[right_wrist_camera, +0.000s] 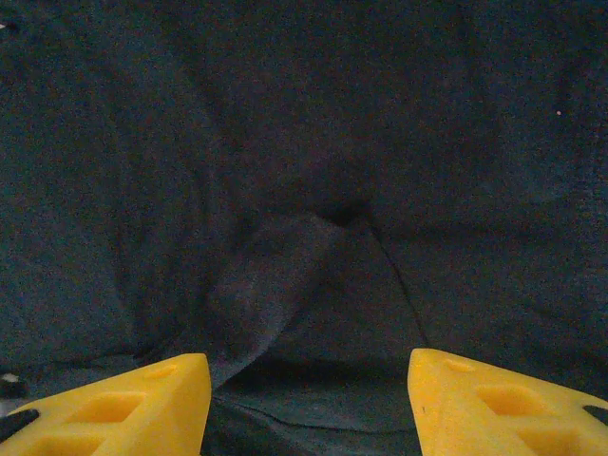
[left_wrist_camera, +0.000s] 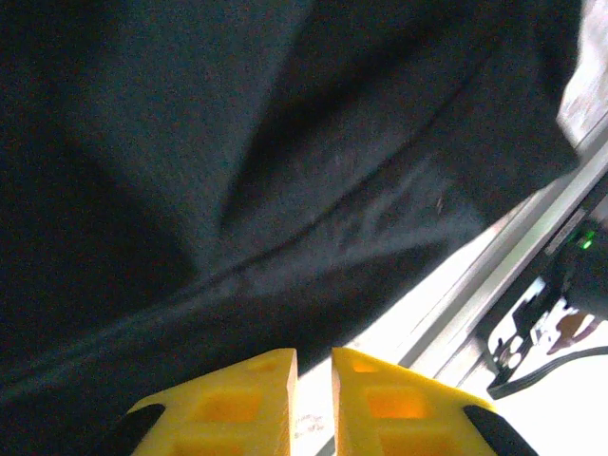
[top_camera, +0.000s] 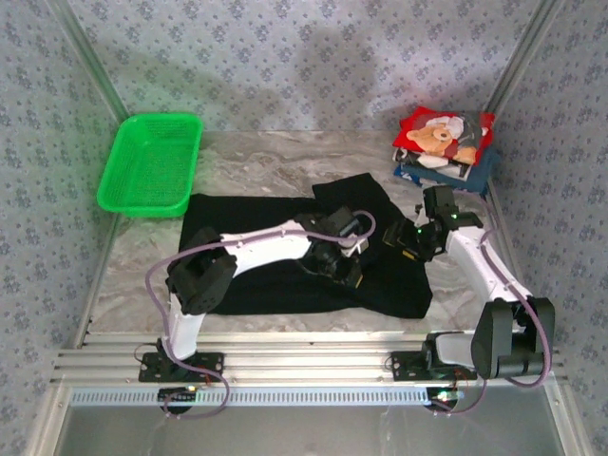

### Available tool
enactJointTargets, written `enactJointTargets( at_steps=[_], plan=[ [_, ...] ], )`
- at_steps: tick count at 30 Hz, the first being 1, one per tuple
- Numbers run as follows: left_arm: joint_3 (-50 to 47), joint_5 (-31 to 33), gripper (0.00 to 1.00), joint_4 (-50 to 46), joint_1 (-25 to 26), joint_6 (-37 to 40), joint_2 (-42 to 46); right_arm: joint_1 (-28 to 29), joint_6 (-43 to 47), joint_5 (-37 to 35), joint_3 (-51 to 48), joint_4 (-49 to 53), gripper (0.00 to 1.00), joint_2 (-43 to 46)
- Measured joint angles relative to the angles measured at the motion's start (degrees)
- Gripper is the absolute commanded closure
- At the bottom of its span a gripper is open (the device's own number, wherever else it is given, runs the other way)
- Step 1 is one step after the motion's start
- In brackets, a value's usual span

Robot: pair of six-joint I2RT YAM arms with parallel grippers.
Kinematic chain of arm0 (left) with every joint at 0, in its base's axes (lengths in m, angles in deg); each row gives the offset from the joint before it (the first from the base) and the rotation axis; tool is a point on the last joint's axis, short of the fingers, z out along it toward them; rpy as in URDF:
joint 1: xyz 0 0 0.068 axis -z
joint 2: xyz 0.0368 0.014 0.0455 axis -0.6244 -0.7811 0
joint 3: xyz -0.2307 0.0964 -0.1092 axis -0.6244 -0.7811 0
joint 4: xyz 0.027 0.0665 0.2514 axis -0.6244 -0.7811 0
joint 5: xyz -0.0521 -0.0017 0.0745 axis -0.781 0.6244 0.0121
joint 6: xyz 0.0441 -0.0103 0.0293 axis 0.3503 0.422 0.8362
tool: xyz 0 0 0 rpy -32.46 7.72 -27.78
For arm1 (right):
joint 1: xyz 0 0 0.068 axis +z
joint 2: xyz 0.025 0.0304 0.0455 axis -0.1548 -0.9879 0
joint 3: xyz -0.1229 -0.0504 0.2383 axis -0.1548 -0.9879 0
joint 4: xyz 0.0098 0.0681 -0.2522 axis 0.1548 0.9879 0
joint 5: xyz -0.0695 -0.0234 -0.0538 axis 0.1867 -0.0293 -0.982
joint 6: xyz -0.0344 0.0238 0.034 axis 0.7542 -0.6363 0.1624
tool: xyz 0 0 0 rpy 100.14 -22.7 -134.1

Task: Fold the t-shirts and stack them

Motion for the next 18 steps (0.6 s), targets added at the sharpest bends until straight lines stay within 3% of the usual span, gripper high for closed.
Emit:
enactJointTargets(
  at_steps=[7, 11, 18],
  plan=[
    [-5.4, 0.5, 0.6, 3.61, 2.19, -2.6, 1.16, -0.44, 0.02, 0.02, -1.77, 0.2, 0.41, 1.03],
    [-7.91, 0.22, 0.49, 6.99, 1.46, -3.69, 6.95, -0.44, 0.02, 0.02, -2.27, 0.17, 0.41, 1.2],
    [-9.25, -0.44, 0.45, 9.86, -5.66, -4.35, 20.37, -0.44, 0.28, 0.02, -3.06, -0.46, 0.39, 2.14]
  ],
)
